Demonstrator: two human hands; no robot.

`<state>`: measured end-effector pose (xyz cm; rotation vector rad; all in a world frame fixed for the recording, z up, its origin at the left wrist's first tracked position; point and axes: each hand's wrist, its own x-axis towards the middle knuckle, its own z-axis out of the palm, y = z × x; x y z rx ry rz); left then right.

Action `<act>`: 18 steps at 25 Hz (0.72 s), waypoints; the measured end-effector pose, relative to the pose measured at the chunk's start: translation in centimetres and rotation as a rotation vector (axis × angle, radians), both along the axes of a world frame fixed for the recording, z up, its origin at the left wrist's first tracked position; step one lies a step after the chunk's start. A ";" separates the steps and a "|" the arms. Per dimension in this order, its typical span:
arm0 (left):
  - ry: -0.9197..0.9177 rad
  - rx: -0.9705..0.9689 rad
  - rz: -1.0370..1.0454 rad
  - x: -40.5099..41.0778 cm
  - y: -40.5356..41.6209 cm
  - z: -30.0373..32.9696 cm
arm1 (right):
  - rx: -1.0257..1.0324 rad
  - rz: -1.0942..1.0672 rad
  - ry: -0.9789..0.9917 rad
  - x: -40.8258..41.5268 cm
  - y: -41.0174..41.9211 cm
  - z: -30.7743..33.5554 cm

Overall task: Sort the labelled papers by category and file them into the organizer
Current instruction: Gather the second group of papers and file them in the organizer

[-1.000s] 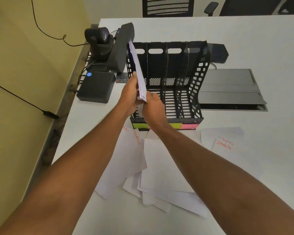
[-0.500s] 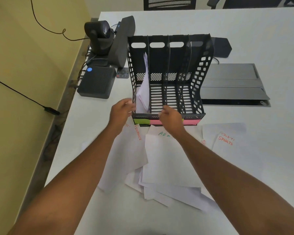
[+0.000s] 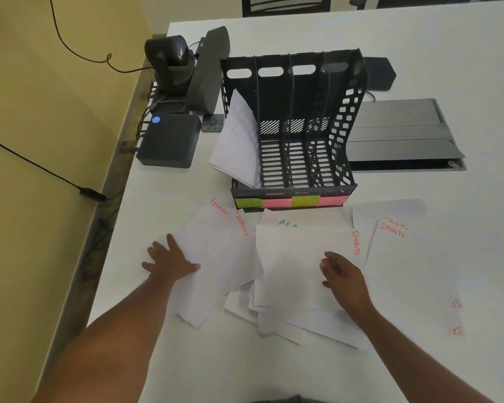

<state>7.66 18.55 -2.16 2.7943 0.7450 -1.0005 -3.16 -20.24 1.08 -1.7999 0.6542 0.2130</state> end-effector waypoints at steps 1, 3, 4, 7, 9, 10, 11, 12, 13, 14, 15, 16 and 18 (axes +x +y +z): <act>0.024 0.022 -0.034 0.0 0.2 0.0 | -0.002 -0.001 -0.001 -0.2 0.0 0.1; 0.076 0.057 -0.093 -0.1 0.5 0.0 | -0.006 0.003 -0.008 -0.3 -0.2 0.3; 0.091 0.068 -0.113 -0.1 0.6 0.0 | -0.008 0.005 -0.011 -0.2 -0.2 0.3; 0.109 0.130 -0.170 0.0 0.8 -0.1 | -0.010 0.004 -0.013 0.0 -0.3 0.2; 0.120 0.168 -0.203 0.1 0.6 0.1 | -0.005 0.005 -0.013 0.1 -0.2 0.2; 0.123 0.180 -0.211 0.1 0.4 0.3 | 0.005 0.001 -0.014 0.2 0.0 0.2; 0.121 0.183 -0.206 0.1 0.3 0.4 | 0.017 -0.004 -0.013 0.3 0.1 0.2; 0.110 0.175 -0.187 0.2 0.3 0.5 | 0.025 -0.005 -0.011 0.4 0.3 0.1; 0.094 0.159 -0.157 0.4 0.4 0.5 | 0.027 -0.001 -0.006 0.4 0.5 0.0; 0.074 0.143 -0.129 0.5 0.5 0.6 | 0.021 0.003 0.001 0.5 0.6 -0.2; 0.051 0.131 -0.109 0.5 0.7 0.5 | 0.006 0.012 0.014 0.5 0.6 -0.5; 0.025 0.122 -0.105 0.5 0.9 0.5 | -0.025 0.035 0.035 0.6 0.6 -0.9; -0.052 0.087 -0.104 0.3 1.0 0.2 | -0.131 0.155 0.121 0.8 0.7 -1.5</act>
